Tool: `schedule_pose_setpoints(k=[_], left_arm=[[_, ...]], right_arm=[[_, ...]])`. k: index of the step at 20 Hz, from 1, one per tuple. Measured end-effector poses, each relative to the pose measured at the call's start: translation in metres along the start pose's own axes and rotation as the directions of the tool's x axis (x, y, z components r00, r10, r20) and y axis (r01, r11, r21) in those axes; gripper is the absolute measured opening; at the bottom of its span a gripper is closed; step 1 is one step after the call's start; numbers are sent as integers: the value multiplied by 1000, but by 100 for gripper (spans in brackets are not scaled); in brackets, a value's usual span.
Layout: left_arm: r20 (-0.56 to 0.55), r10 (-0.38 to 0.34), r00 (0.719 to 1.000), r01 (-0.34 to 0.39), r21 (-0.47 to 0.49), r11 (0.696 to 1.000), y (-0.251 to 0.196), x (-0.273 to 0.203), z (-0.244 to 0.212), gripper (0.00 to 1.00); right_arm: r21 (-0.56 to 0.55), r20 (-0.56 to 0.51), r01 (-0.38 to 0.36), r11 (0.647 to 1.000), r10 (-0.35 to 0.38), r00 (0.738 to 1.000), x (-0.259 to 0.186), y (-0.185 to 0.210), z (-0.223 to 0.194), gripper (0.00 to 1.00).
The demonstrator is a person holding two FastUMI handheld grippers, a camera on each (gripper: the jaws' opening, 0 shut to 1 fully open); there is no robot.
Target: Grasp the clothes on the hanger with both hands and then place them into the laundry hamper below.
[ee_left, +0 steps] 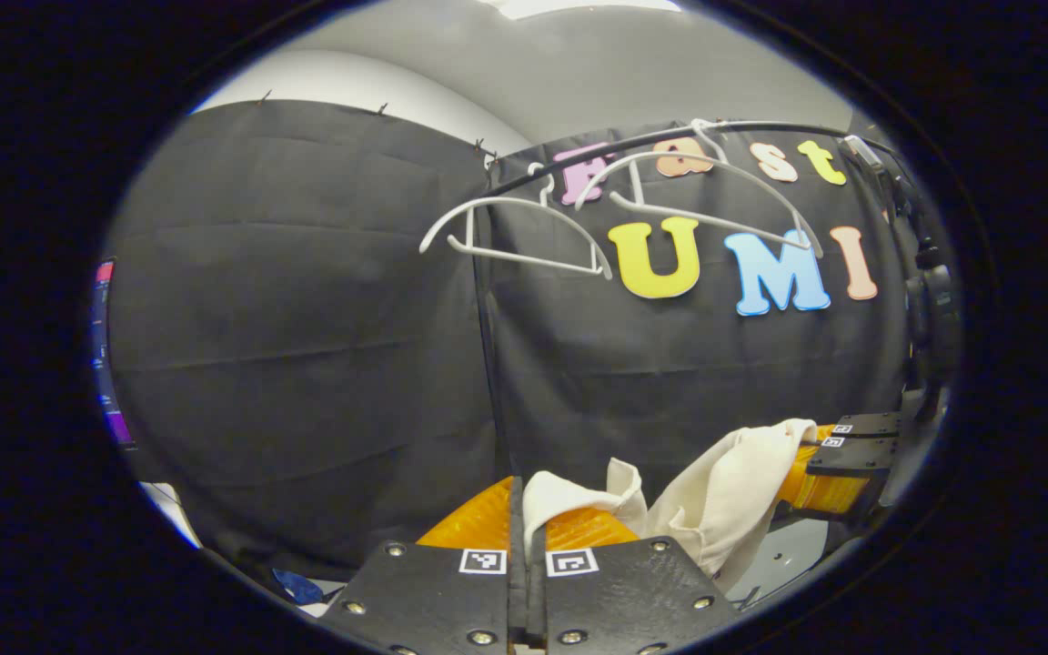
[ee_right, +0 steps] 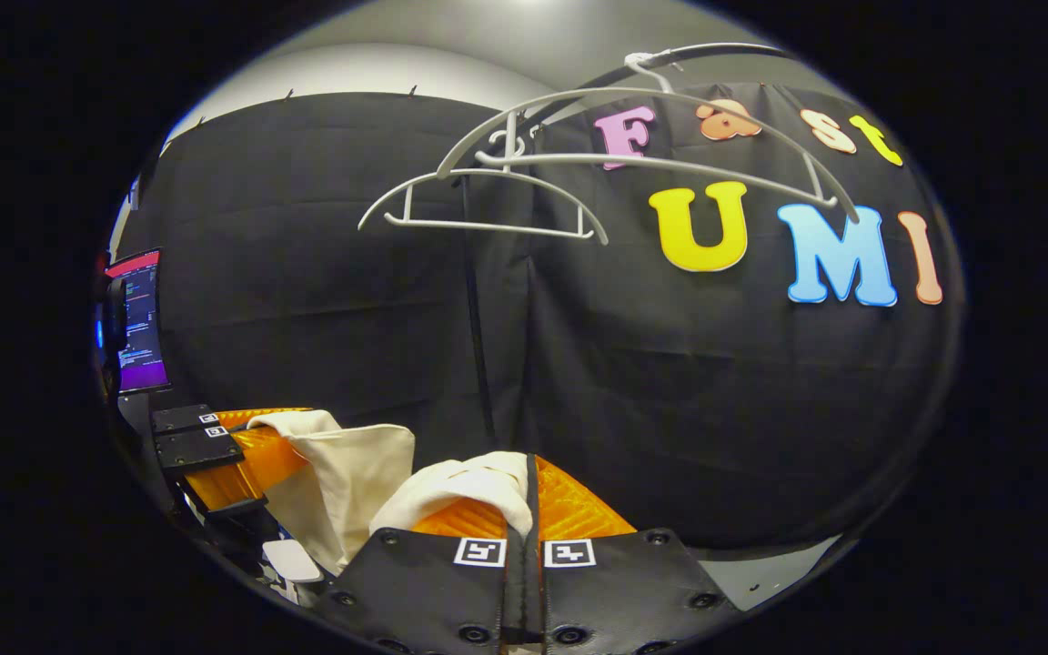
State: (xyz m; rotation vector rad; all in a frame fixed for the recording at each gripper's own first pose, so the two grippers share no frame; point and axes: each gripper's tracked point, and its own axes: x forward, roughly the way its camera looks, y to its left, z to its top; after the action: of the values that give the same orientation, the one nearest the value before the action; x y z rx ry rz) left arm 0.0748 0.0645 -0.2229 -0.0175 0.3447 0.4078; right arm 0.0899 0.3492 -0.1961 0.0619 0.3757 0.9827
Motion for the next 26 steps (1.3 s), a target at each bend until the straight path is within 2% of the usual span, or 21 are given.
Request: schedule_pose_setpoints(k=[6, 11, 15, 18, 23, 25, 26], left_arm=[[-116, 25, 993, -26, -7, 1000, 9, 25, -104, 2], [-217, 42, 975, -48, -23, 999, 11, 47, -184, 1], [-318, 61, 946, -68, -11, 998, 14, 57, -257, 1], [-383, 61, 922, -64, 5, 998, 10, 56, -303, 1], [-478, 27, 878, -24, 12, 1000, 7, 59, -366, 3], [-490, 17, 872, -24, -7, 1000, 6, 59, -374, 4], [-492, 18, 870, -27, -11, 1000, 7, 54, -372, 26]], right_arm=[[12, -134, -21, 1000, 22, 991, 34, 13, -90, 1], [7, -242, 10, 1000, -8, 970, 60, 4, -170, 0], [4, -345, 31, 1000, -28, 938, 74, -6, -236, 2], [-4, -408, 27, 1000, -26, 913, 79, 6, -283, 2], [-14, -494, 25, 1000, -29, 869, 85, 12, -330, 3], [-15, -502, 24, 1000, -29, 864, 88, 9, -330, 11], [-18, -501, 27, 999, -33, 865, 85, 6, -333, 20]])
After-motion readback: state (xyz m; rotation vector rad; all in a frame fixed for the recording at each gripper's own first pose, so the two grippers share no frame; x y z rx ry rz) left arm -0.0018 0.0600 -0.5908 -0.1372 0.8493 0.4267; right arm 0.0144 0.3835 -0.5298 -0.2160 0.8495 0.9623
